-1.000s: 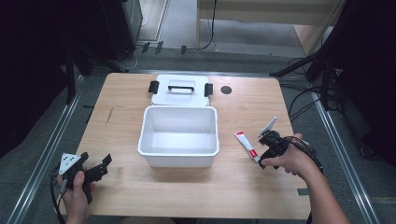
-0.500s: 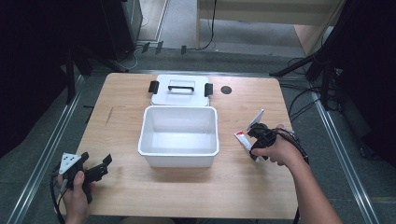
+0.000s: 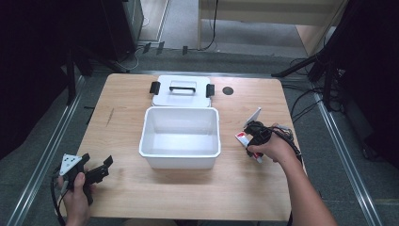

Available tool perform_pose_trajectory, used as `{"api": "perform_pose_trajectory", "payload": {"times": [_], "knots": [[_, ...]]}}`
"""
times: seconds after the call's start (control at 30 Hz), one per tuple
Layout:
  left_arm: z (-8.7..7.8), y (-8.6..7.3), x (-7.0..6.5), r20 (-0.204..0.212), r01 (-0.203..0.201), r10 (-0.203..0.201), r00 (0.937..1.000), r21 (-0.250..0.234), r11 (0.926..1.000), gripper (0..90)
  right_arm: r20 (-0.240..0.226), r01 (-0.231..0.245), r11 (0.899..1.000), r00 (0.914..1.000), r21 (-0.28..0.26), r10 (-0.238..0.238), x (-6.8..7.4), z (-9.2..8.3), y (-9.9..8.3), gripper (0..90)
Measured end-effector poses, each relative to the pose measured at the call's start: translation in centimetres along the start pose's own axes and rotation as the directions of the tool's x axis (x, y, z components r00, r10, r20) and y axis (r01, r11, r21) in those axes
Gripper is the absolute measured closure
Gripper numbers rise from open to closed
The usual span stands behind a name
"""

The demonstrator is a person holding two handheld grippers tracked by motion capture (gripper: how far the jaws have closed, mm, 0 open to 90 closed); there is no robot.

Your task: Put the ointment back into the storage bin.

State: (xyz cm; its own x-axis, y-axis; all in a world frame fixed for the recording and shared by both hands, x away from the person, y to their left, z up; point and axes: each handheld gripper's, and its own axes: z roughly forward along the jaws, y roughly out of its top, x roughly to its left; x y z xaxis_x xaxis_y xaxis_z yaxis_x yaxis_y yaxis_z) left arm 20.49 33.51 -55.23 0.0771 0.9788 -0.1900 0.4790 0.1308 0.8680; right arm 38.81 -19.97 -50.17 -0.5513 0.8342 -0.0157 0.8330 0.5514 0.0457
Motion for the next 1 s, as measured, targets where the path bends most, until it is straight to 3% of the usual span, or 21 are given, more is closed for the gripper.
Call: {"api": "perform_pose_trajectory", "payload": {"times": [0.03,0.43,0.67,0.9,1.0], "knots": [[0.0,0.0,0.0,0.000,0.000,0.000,1.0000,0.000,1.0000,7.7,-0.016,-0.008,1.000,0.9998,0.004,0.008,0.1,0.1,0.1,53.8],[0.0,0.0,0.0,0.002,0.003,-0.003,1.0000,0.003,1.0000,7.8,-0.026,-0.052,0.999,0.9983,0.007,0.052,-0.1,0.3,1.2,63.6],[0.0,0.0,0.0,0.001,0.002,-0.002,1.0000,0.002,1.0000,8.0,0.019,-0.014,1.000,0.9997,0.008,0.013,0.3,0.3,1.1,70.7],[0.0,0.0,0.0,0.000,-0.002,0.002,1.0000,0.001,1.0000,8.1,0.025,-0.001,1.000,0.9997,0.010,0.000,0.7,0.2,1.1,71.3],[0.0,0.0,0.0,0.000,-0.002,0.002,1.0000,0.001,1.0000,8.1,0.007,-0.002,1.000,1.0000,-0.015,0.002,0.6,-0.7,1.2,71.2]]}}
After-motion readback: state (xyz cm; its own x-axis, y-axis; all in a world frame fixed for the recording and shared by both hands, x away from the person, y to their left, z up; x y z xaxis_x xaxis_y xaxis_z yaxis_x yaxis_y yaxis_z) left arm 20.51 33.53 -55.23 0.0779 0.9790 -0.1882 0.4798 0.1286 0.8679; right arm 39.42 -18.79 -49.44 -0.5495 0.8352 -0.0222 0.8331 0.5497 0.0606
